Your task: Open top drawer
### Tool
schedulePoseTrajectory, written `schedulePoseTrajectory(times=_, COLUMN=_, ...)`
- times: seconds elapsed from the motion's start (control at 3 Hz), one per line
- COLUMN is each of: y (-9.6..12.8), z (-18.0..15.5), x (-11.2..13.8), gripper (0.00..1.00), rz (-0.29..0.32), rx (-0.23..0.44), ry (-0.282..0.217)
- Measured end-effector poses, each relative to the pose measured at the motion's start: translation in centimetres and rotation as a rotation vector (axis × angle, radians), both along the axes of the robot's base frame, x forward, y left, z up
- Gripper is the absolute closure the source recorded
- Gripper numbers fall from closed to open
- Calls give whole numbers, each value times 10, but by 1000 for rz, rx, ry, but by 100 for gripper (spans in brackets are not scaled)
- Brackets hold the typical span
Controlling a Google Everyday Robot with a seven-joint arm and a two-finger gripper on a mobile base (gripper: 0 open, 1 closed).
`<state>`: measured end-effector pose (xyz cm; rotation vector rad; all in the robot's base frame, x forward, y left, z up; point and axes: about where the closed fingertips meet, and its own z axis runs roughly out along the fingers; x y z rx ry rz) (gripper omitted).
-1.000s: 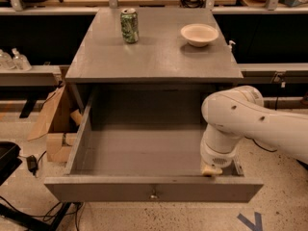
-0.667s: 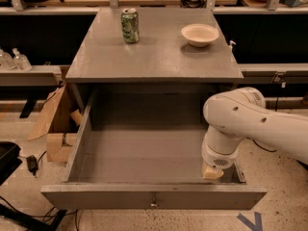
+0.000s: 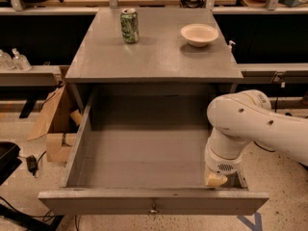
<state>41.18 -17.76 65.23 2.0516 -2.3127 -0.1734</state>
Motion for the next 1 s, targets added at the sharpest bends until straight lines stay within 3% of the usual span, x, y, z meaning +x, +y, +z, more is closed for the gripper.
schedulePoseTrajectory(times=1.0, y=-1, z=2, x=-2, gripper=6, rz=-1, rx=-4, ry=-3)
